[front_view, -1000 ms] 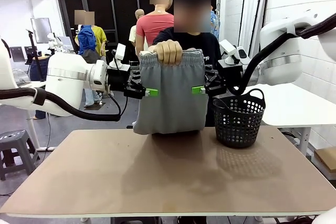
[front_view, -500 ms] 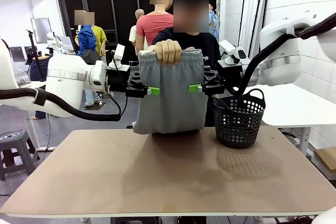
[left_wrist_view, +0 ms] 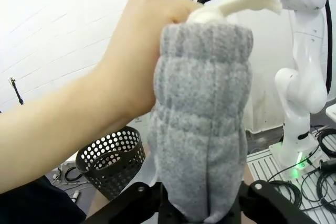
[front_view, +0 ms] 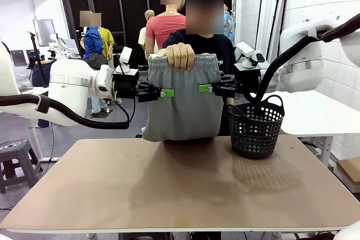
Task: Fold the training pants.
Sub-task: Grab both ends of the Training pants handed by a person, then release the ends of the Training pants and then grab the overlapped ends.
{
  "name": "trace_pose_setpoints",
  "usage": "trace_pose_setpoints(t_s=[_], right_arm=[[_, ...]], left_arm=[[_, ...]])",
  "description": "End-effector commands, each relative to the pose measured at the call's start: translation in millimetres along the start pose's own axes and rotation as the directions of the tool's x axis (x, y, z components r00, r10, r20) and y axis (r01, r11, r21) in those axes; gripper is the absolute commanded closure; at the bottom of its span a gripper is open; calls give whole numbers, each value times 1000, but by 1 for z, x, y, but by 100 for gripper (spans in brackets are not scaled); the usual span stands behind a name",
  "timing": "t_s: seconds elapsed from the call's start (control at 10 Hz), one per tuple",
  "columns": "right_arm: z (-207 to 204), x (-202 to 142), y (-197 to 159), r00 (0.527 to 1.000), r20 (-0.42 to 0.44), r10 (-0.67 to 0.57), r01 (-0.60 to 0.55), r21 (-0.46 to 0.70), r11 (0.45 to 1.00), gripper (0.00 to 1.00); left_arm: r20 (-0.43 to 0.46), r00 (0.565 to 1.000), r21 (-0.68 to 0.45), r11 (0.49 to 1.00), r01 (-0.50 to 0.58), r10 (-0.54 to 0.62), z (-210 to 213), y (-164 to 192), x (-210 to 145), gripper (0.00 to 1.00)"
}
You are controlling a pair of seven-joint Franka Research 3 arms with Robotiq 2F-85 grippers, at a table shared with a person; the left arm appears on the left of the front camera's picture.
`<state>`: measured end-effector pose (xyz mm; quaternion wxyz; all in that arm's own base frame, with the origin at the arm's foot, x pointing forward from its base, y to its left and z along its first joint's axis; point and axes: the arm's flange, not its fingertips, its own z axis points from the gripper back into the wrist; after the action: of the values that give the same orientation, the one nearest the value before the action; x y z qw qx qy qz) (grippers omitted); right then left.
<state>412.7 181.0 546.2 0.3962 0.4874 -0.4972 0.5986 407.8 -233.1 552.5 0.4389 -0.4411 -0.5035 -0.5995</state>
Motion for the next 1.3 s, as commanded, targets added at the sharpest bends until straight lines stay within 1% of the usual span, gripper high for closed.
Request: trace_pose_setpoints(t_s=[0.0,0.1,0.4,0.5,0.6,1.2], right_arm=[[-3,1,-4,999,19,-39,40,-12,999,100],[-3,0,-6,998,15,-55,55,-16,998,100],[-7,0,-12,997,7,-71,71,-23,997,100],[-12,0,-19,997,-22,-77,77,-9,997,100],[0,-5,-2,999,-6,-51,51,-5,999,100],[0,-5,-2,999,-6,-51,51,-5,999,100]], left_arm=[[63,998,7,999,-32,32,1,0,-1,100],[85,995,15,998,-56,55,0,0,-2,100],[101,992,-3,998,-71,71,2,3,-6,100],[114,993,3,999,-37,36,5,2,-7,100],[51,998,5,999,-47,47,2,3,-10,100],[51,998,5,999,-47,47,2,3,-10,100]])
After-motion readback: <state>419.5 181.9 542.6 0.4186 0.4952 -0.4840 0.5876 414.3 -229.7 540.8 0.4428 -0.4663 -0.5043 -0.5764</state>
